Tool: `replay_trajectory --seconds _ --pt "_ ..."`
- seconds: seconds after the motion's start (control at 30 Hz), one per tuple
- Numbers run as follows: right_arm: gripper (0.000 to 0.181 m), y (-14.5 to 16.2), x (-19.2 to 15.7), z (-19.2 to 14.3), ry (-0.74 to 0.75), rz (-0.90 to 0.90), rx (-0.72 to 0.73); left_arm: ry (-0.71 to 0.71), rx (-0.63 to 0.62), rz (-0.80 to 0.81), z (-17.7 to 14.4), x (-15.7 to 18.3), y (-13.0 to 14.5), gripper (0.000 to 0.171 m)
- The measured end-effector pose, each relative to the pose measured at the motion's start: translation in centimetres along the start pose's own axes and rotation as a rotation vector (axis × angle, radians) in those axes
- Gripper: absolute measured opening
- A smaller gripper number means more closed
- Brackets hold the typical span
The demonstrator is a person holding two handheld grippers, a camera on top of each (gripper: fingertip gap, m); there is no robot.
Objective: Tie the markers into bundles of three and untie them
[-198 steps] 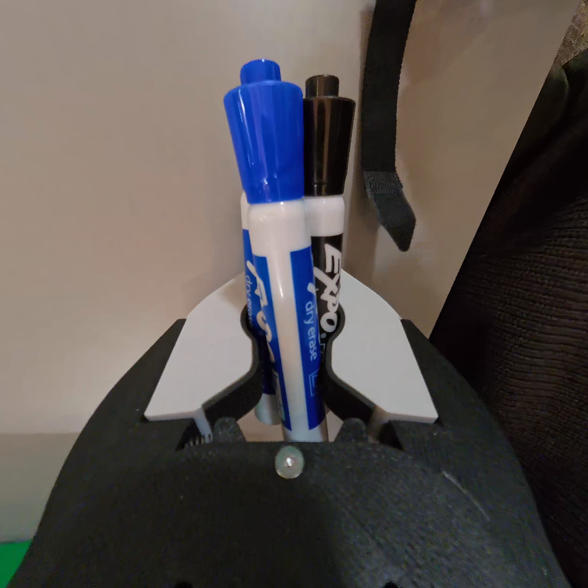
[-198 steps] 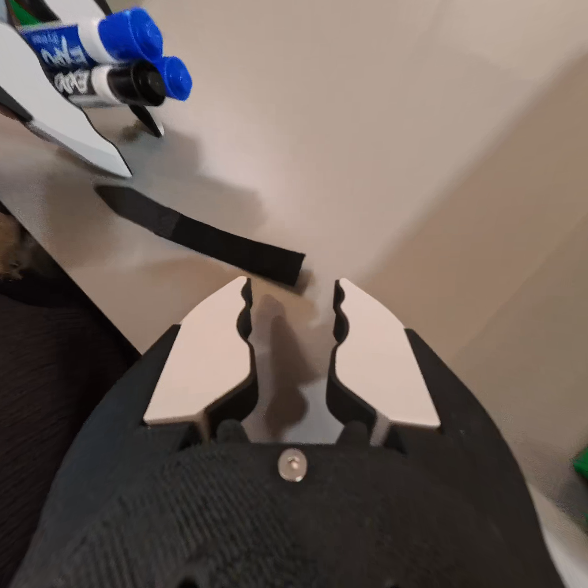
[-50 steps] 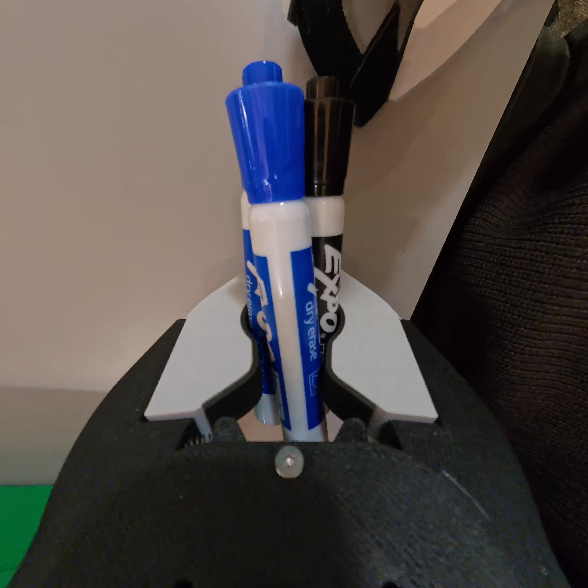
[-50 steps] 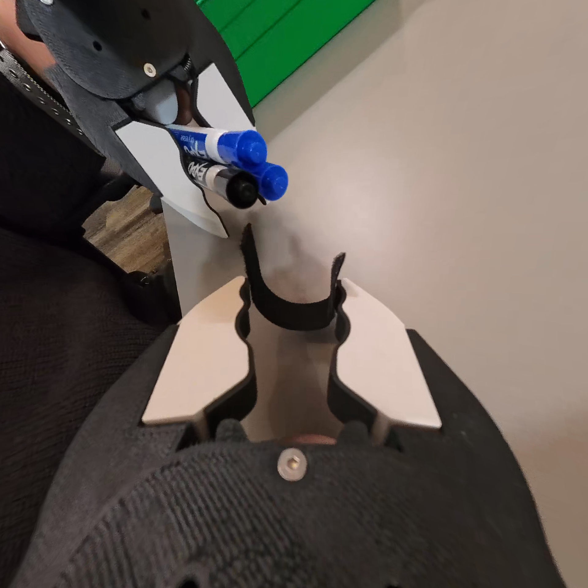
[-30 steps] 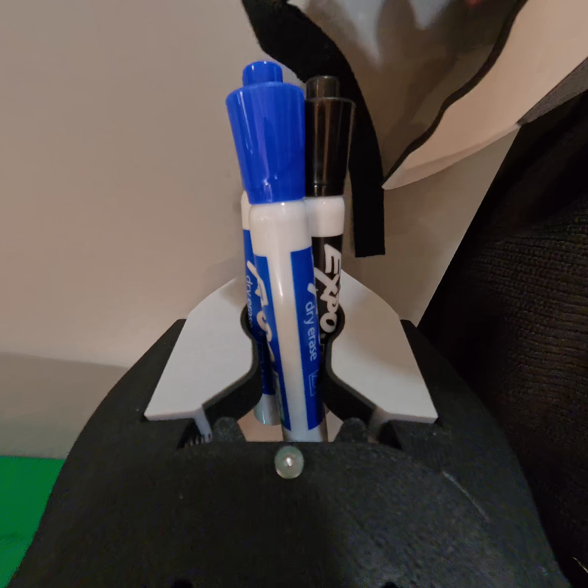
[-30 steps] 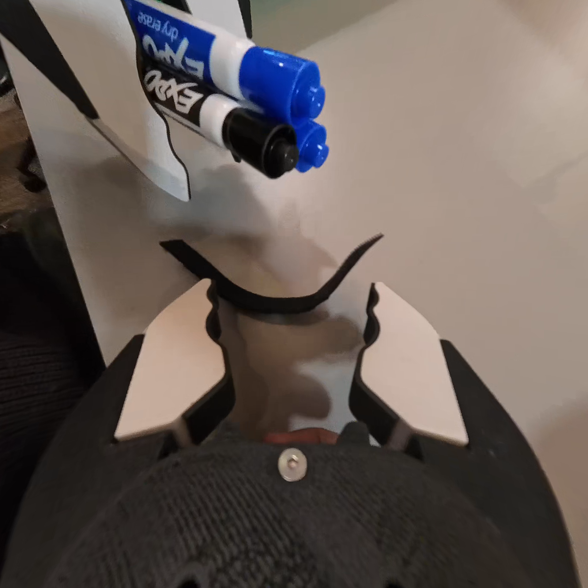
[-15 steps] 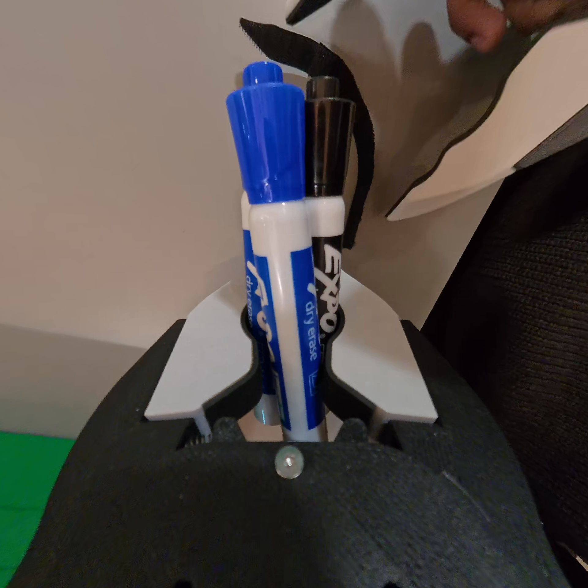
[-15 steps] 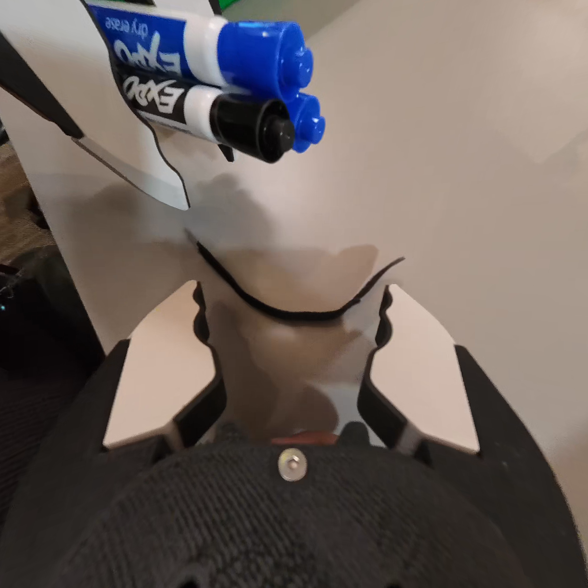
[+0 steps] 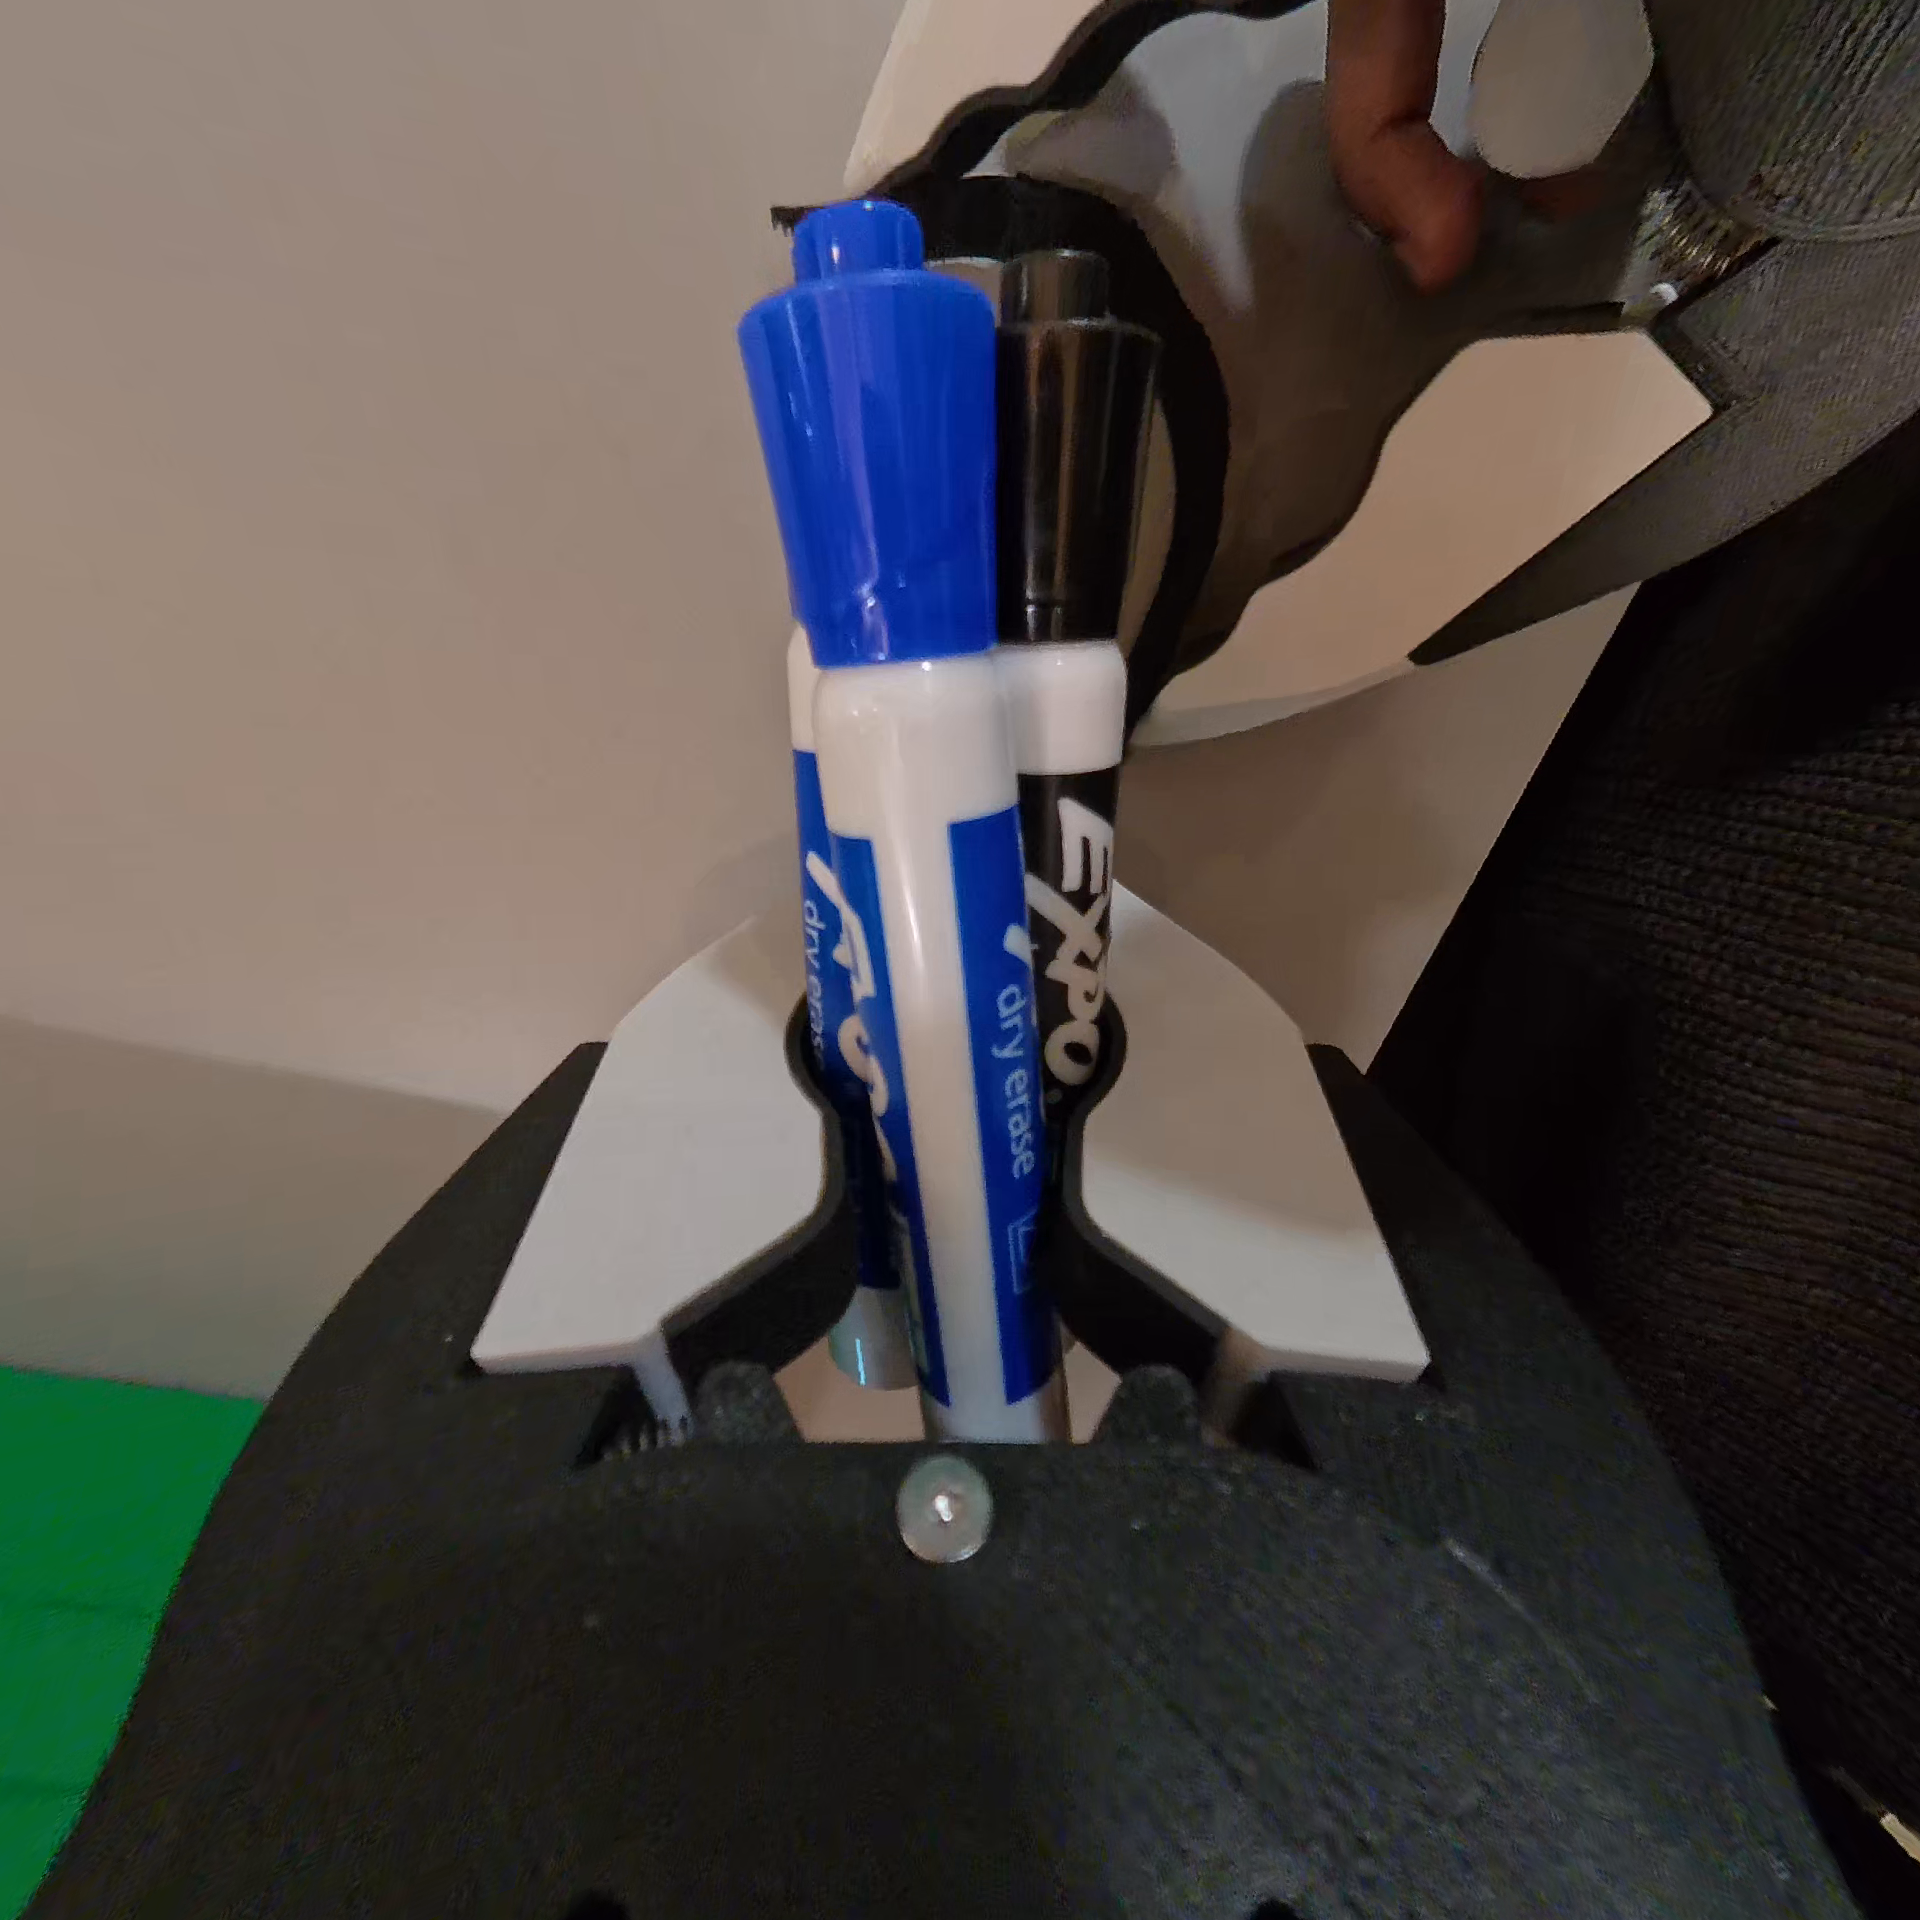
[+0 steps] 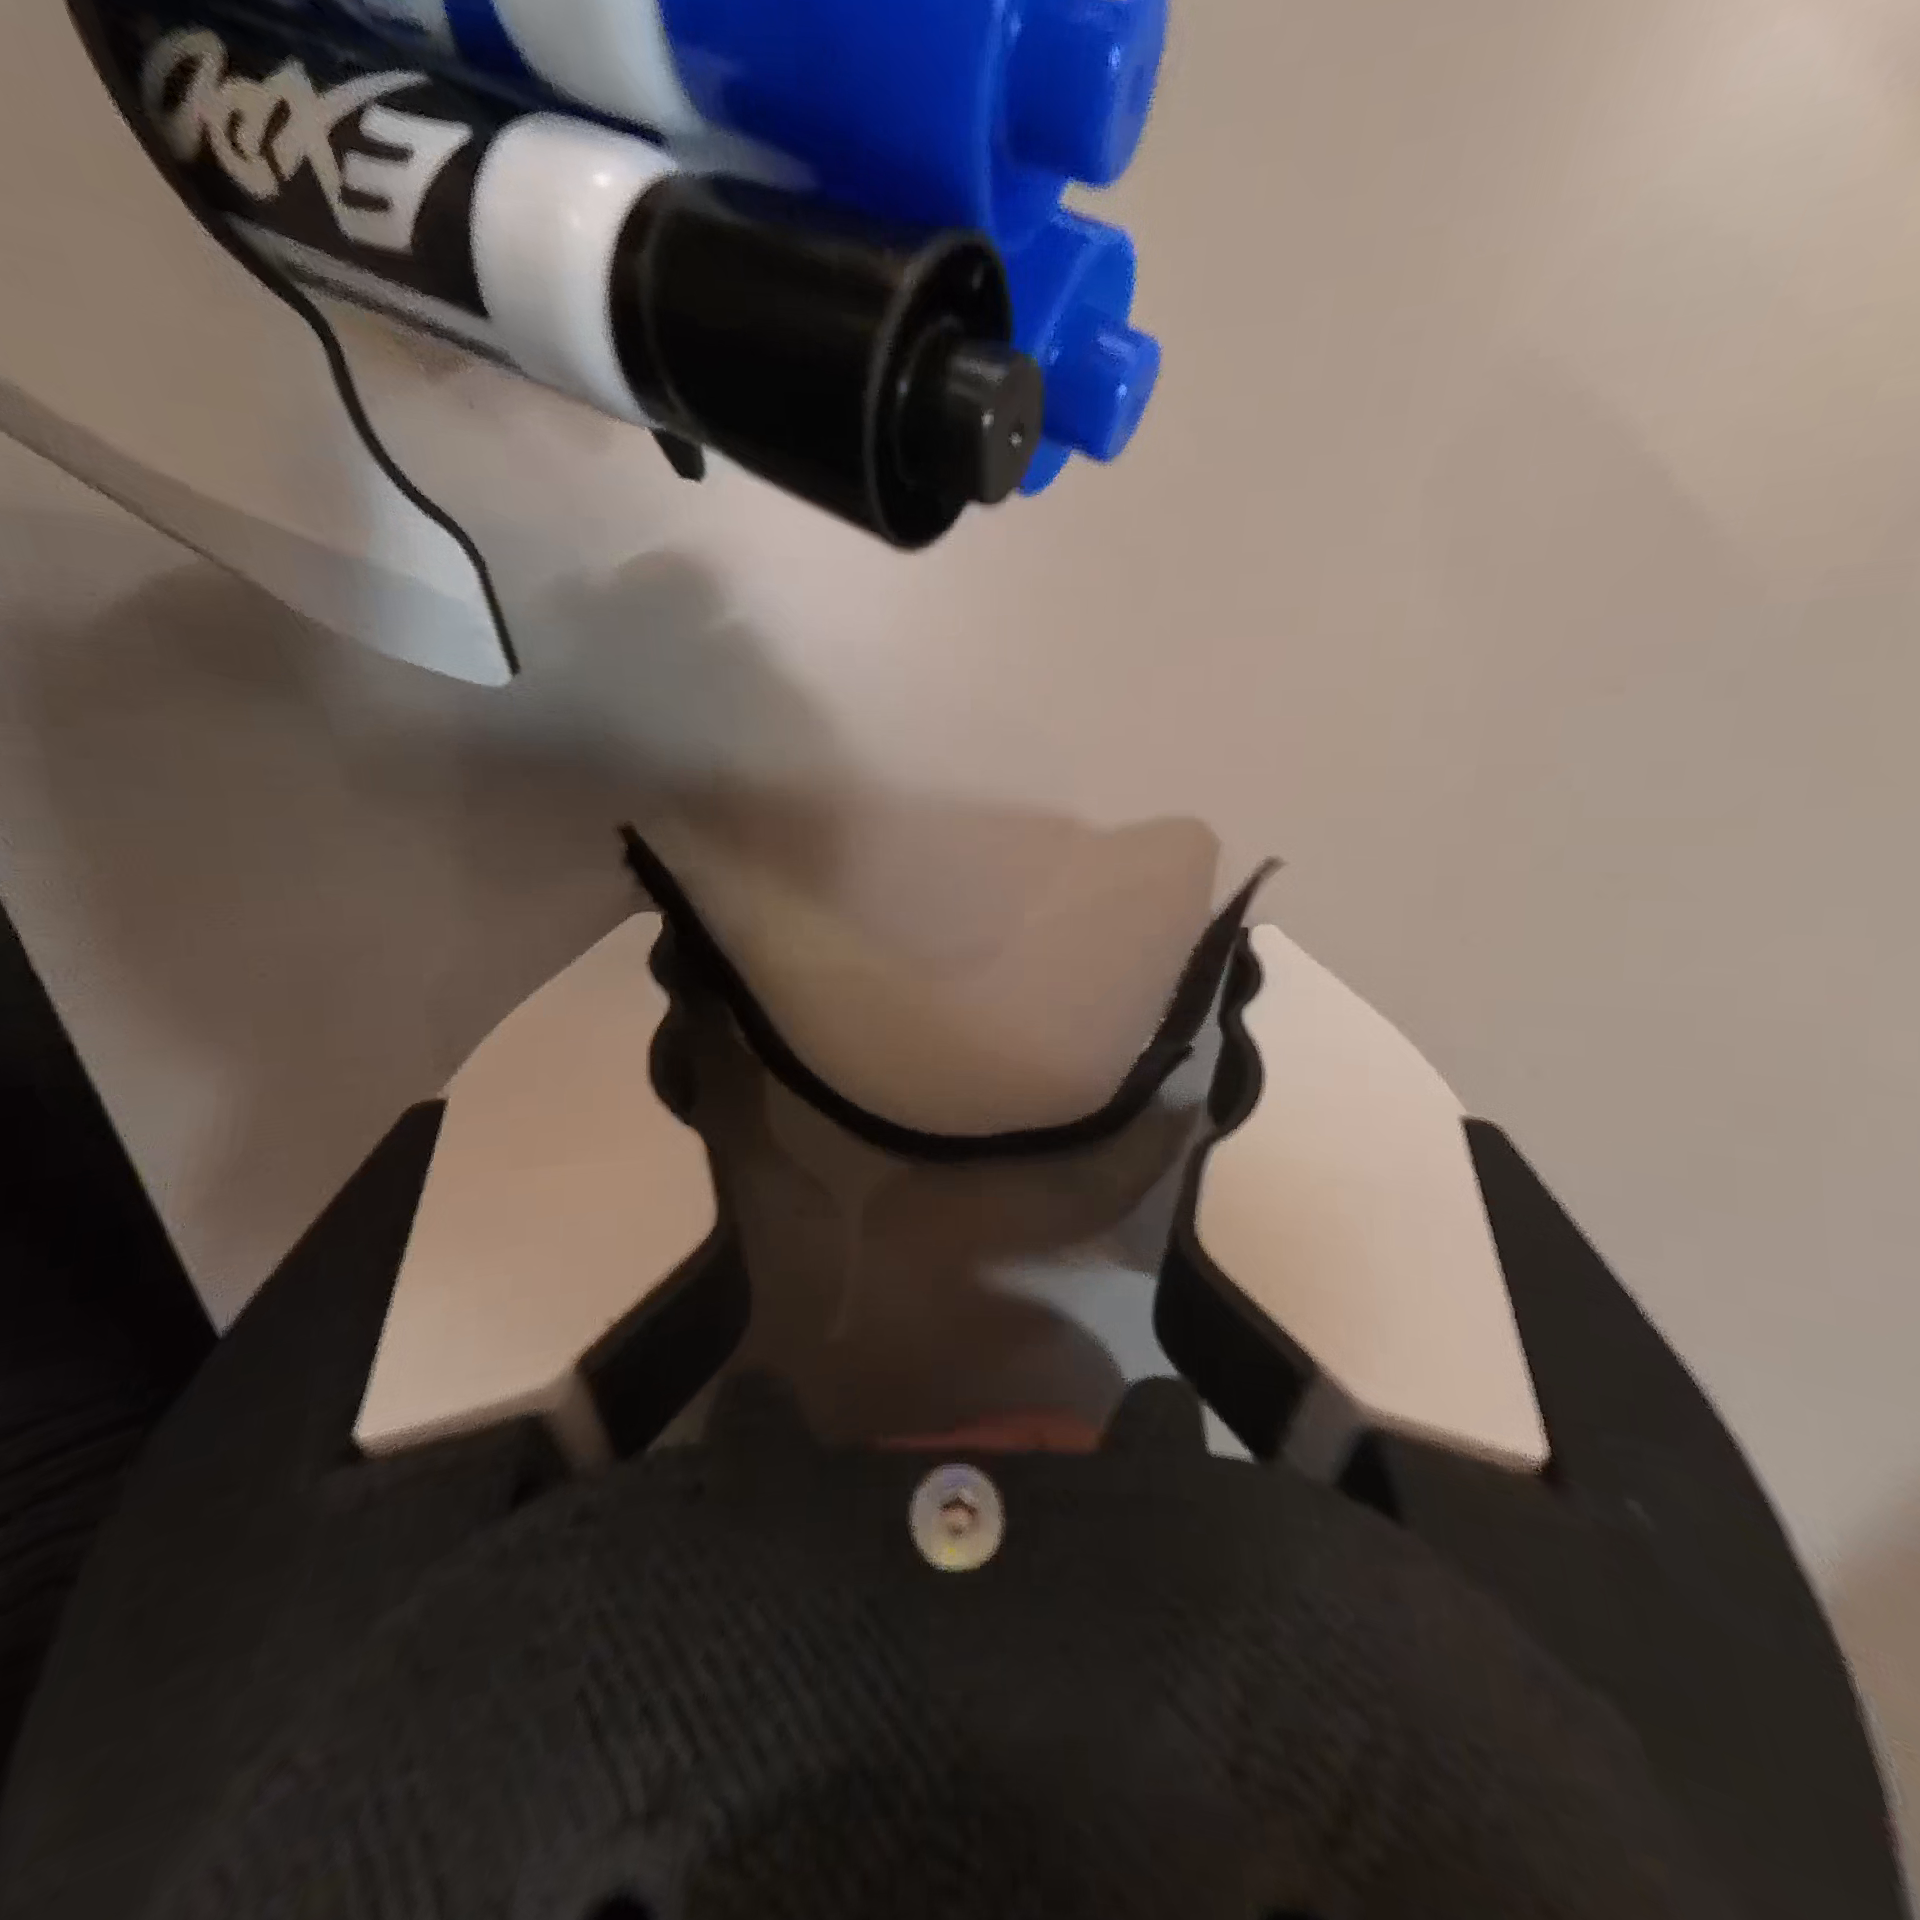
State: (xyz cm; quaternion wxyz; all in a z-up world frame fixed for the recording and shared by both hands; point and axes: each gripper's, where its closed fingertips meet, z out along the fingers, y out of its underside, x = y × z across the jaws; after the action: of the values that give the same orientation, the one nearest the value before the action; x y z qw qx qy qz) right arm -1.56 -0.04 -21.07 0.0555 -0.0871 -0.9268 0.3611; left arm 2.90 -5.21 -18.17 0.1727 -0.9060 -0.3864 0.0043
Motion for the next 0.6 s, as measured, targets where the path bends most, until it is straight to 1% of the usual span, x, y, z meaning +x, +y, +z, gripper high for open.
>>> replay_trajectory --seconds 0.17,0.3,0.37,0.47,0.53,0.6 --pt "0.082 -0.1 0.3 -0.2 0.003 -0.023 0.012 -0.001 -0.003 -0.006 0.0 -0.1 0.2 0.046" --pt "0.074 0.1 0.4 -0.5 0.006 -0.038 0.012 0.001 -0.005 -0.006 0.0 -0.1 0.3 0.046" --pt "0.067 0.2 0.5 -0.7 0.001 -0.038 0.014 0.002 -0.007 -0.008 0.0 -0.2 0.4 0.045" --pt "0.06 0.4 1.0 -1.0 0.021 -0.035 0.028 0.001 -0.01 -0.013 0.1 -0.3 0.5 0.046" --pt "0.06 0.1 0.9 -1.4 0.001 -0.022 0.058 0.0 -0.008 -0.018 0.0 -0.5 0.6 0.046" --pt "0.06 -0.8 0.4 -2.2 -0.063 0.025 0.13 -0.002 -0.005 -0.025 0.0 -0.7 0.7 0.046"
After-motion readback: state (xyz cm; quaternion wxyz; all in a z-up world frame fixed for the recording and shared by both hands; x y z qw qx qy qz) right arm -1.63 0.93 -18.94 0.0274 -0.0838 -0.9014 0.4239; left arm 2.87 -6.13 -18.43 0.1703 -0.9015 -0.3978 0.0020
